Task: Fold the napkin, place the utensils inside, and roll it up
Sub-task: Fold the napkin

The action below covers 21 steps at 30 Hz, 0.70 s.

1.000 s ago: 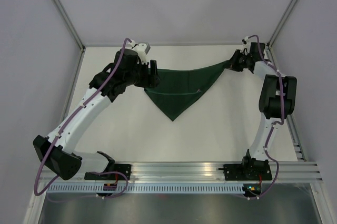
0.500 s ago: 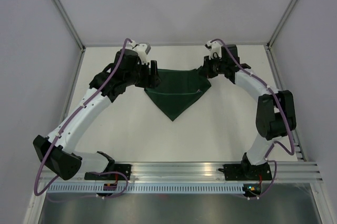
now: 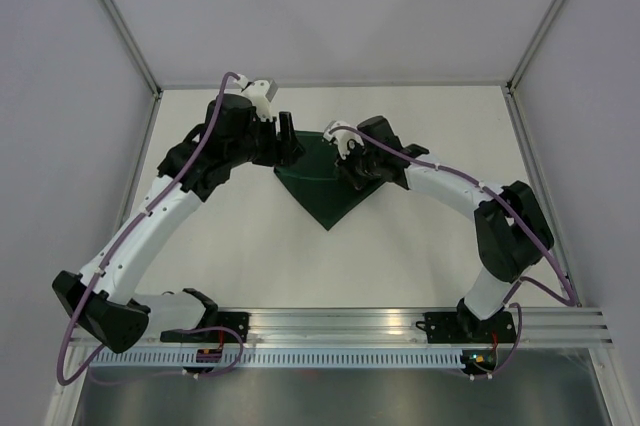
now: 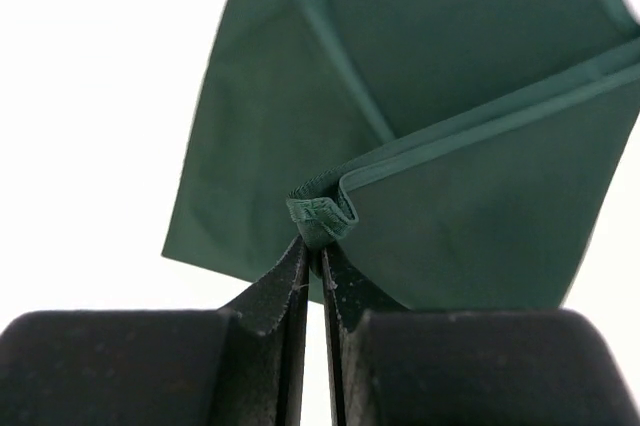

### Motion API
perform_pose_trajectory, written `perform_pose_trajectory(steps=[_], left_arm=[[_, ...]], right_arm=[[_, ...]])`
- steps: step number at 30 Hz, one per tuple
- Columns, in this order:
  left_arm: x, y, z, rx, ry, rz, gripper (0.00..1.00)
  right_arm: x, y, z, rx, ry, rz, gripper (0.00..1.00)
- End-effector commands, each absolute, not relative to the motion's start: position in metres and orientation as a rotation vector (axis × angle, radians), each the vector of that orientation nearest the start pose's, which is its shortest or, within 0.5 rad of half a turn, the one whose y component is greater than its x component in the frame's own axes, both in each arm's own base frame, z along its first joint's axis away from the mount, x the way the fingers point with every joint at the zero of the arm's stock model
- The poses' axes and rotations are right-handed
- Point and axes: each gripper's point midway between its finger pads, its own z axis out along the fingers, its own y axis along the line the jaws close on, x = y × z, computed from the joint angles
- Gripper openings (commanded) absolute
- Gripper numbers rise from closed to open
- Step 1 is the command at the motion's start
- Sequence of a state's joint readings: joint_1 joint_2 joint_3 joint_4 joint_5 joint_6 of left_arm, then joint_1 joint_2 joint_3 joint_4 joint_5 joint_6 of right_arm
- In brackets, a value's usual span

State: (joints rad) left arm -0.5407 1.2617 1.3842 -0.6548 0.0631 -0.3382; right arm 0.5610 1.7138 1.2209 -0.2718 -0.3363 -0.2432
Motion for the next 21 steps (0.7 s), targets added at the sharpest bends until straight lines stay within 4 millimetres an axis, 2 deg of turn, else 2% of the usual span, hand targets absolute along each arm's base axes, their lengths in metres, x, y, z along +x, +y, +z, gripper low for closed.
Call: perform_pose_trajectory(steps=[1, 8, 21], left_arm=[[0.299, -0.214, 0.318, 0.217, 2.078, -0.654, 0.73], [0.297, -0.212, 0.319, 0.217, 2.076, -0.653, 0.73], [0.295, -0.211, 0.315, 0.223, 2.085, -0.65, 0.73]], right_arm=[[0.348, 0.282, 0.111, -1.148, 2.056, 0.48, 0.14], [0.325, 0.302, 0.097, -1.252, 2.044, 0.471, 0.13], [0.304, 0.311, 0.066, -1.36, 2.068, 0.477, 0.12]])
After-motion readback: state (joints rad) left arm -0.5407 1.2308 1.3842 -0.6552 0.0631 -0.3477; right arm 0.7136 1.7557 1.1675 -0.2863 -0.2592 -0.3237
